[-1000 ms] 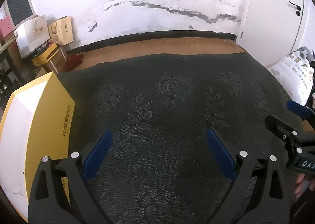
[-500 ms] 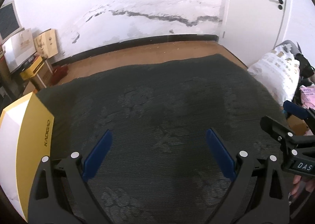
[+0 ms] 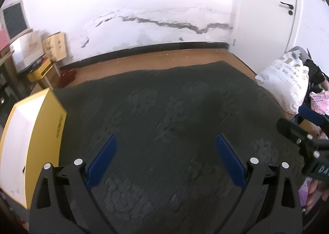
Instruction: Organize jewelry
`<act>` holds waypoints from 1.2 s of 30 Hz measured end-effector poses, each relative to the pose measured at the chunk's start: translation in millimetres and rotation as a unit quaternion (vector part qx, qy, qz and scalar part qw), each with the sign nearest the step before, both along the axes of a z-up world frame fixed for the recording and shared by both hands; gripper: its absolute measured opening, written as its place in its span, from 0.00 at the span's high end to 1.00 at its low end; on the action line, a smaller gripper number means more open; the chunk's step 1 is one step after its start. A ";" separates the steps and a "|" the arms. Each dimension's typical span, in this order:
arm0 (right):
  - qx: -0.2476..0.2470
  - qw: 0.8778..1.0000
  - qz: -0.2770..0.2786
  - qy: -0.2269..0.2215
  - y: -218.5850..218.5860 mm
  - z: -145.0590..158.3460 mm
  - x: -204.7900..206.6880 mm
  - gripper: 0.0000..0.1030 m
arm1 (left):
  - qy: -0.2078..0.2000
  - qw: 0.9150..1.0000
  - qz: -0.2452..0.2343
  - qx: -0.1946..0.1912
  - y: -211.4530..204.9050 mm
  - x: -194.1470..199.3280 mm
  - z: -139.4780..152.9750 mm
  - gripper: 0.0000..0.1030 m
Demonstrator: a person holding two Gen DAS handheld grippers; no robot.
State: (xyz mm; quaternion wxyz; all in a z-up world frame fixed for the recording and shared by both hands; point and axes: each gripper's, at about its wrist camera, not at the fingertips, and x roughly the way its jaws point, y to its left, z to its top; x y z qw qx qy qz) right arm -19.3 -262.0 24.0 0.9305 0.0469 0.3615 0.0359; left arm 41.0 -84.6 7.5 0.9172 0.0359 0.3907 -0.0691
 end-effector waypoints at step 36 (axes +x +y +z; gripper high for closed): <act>-0.005 0.997 0.082 0.005 107.4 -23.8 37.0 0.10 | 0.003 0.998 0.059 0.000 106.7 5.2 -22.6 0.08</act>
